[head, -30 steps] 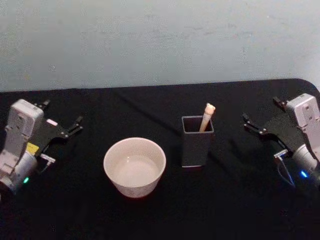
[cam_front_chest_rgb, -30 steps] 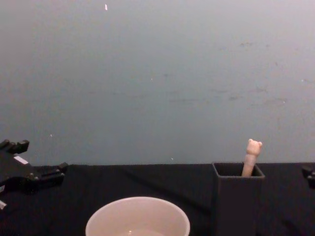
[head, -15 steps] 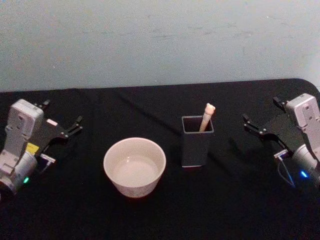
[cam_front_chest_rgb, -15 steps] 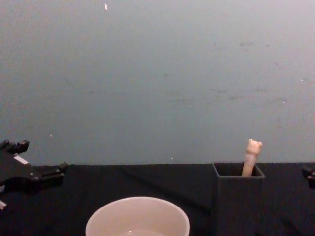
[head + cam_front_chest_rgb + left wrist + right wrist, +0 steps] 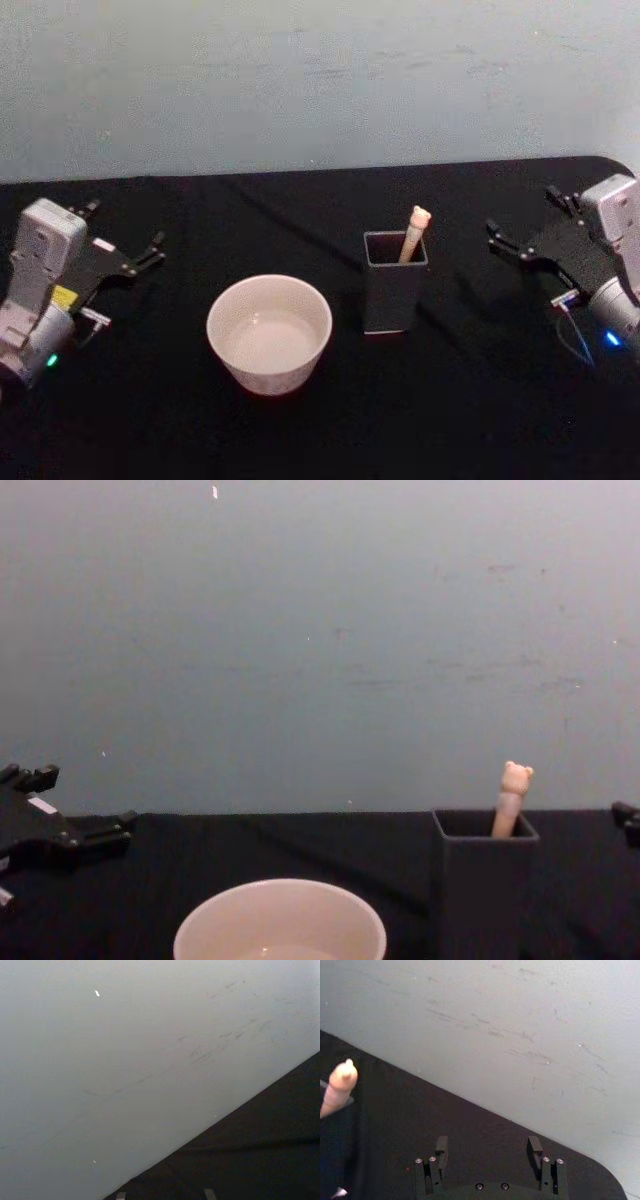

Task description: Pick up the stirring spoon with one hand, stir inside the cup, then place it back in its original position.

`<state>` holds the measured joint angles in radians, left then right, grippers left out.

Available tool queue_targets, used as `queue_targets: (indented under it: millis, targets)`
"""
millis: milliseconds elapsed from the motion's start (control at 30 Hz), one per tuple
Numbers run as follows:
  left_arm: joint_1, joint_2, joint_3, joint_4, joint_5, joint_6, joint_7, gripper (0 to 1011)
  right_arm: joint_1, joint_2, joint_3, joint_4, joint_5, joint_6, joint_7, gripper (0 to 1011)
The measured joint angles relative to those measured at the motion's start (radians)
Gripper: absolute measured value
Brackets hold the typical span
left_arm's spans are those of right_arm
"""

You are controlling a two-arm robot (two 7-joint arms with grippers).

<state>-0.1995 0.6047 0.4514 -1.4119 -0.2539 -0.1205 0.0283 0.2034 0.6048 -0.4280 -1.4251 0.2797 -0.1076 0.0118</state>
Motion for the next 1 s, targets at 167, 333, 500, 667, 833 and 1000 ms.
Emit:
queue_targets:
  millis: [167, 333, 500, 667, 833, 1000]
  targets:
    - [0.0, 0.0, 0.0, 0.0, 0.0, 0.0, 0.0, 1001, -0.016, 0.01, 0.041, -0.041, 0.063, 0.021, 0.056, 1000]
    - [0.0, 0.0, 0.0, 0.0, 0.0, 0.0, 0.0, 1001, -0.061, 0.036, 0.082, -0.104, 0.142, 0.041, 0.126, 1000]
    - [0.0, 0.0, 0.0, 0.0, 0.0, 0.0, 0.0, 1001, -0.122, 0.068, 0.11, -0.165, 0.2, 0.042, 0.206, 1000]
    - [0.0, 0.0, 0.0, 0.0, 0.0, 0.0, 0.0, 1001, -0.147, 0.073, 0.112, -0.191, 0.222, 0.038, 0.268, 1000]
    - [0.0, 0.0, 0.0, 0.0, 0.0, 0.0, 0.0, 1001, -0.143, 0.057, 0.109, -0.201, 0.243, 0.057, 0.305, 1000]
    - [0.0, 0.0, 0.0, 0.0, 0.0, 0.0, 0.0, 1001, -0.126, 0.031, 0.103, -0.206, 0.258, 0.086, 0.333, 1000]
